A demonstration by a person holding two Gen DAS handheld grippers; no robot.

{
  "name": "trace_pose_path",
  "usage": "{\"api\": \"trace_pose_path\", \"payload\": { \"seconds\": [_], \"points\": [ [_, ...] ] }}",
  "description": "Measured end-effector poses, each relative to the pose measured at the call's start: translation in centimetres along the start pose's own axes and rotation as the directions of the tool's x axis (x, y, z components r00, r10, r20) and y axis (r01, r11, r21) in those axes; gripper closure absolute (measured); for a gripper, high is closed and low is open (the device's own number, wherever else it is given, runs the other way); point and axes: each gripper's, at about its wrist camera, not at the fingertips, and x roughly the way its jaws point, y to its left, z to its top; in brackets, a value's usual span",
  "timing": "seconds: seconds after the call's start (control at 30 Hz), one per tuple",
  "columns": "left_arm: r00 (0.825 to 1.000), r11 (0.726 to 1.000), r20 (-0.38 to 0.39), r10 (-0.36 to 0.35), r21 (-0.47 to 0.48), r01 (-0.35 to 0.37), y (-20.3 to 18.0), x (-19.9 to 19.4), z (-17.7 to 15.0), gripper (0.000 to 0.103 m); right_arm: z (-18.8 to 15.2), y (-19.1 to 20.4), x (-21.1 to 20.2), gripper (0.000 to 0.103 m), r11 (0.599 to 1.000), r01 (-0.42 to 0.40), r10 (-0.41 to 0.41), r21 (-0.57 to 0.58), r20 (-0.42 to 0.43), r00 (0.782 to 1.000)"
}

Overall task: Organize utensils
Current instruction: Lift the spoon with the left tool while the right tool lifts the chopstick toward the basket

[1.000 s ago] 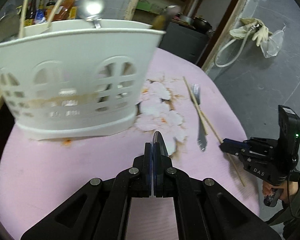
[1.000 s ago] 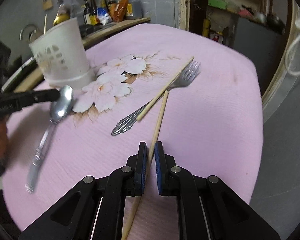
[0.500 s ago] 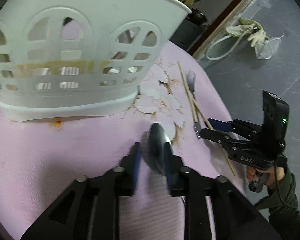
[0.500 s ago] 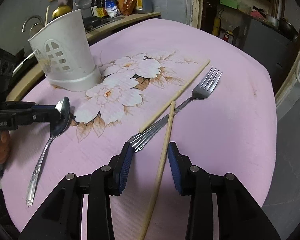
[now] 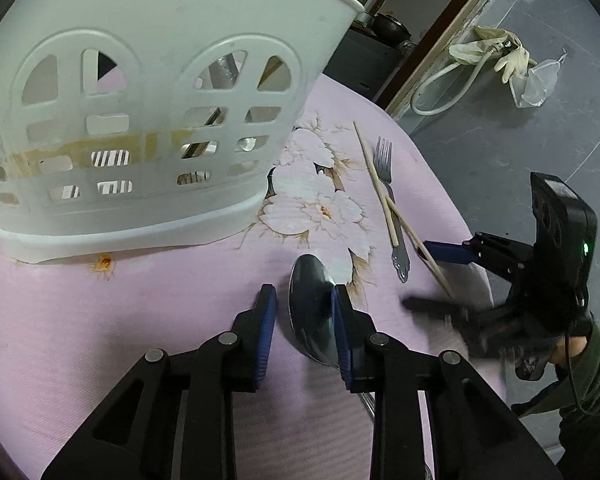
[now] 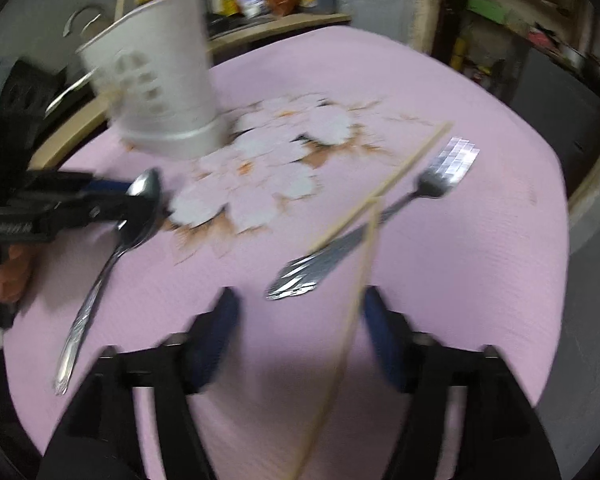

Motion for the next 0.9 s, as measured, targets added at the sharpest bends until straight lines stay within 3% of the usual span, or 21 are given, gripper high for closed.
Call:
{"api": "trace_pose_path", "payload": {
  "seconds": [0.13, 0.2, 0.27, 0.37, 0.57, 0.63, 0.67, 0.73, 0.9],
  "points": [
    [1.0, 1.0, 0.004, -0.015, -0.013, 0.015, 0.3, 0.1, 0.1, 0.08, 0.4, 0.5, 0.5, 0.028, 1.0, 0.028, -0.029, -0.005, -0.027, 0.999],
    [1.0, 1.0, 0.006, -0.022, -0.017, 0.022, 0.5, 0.0, 0.1, 0.08, 0.4, 0.1, 0.3, 0.038, 1.0, 0.026, -0.025, 0.014, -0.029, 0.999],
    [1.0, 0.999, 0.01, -0.029, -0.017, 0.029, 0.5, 0.0, 0.1, 0.08, 0.4, -0.4, 0.0, 0.061, 0.999, 0.025, -0.024, 0.028, -0.027, 0.999],
    [0.999, 0.999, 0.012, -0.037, -0.023, 0.037, 0.8, -0.1, 0.1, 0.08, 0.0, -1.6, -0.5, 0.075, 0.997, -0.006, 0.008, 0.079, -0.034, 0.999],
    [0.999, 0.999, 0.008, -0.037, -0.032, 0.037, 1.0, -0.2, 0.3, 0.097, 0.0, -2.4, -0.4, 0.077, 0.992, -0.021, 0.028, 0.128, -0.054, 0.998],
    [1.0, 0.999, 0.011, -0.028, -0.017, 0.029, 0.6, -0.2, 0.3, 0.099, 0.4, -2.2, -0.2, 0.079, 0.992, -0.008, 0.018, 0.128, -0.07, 0.997],
    [1.0, 1.0, 0.017, -0.025, -0.008, 0.025, 0.4, -0.3, 0.3, 0.1, 0.7, -2.2, -0.2, 0.088, 0.99, 0.006, 0.005, 0.141, -0.078, 0.997],
    [0.999, 1.0, 0.032, -0.012, 0.01, 0.012, -0.2, -0.6, 0.2, 0.101, 0.5, -2.0, -0.3, 0.096, 0.987, 0.024, -0.011, 0.159, -0.082, 0.997],
    [0.993, 0.999, 0.114, 0.029, 0.043, -0.034, -1.4, -1.9, -0.1, 0.101, -0.2, -1.4, -1.3, 0.1, 0.986, 0.038, -0.033, 0.163, -0.03, 0.999]
  ]
}}
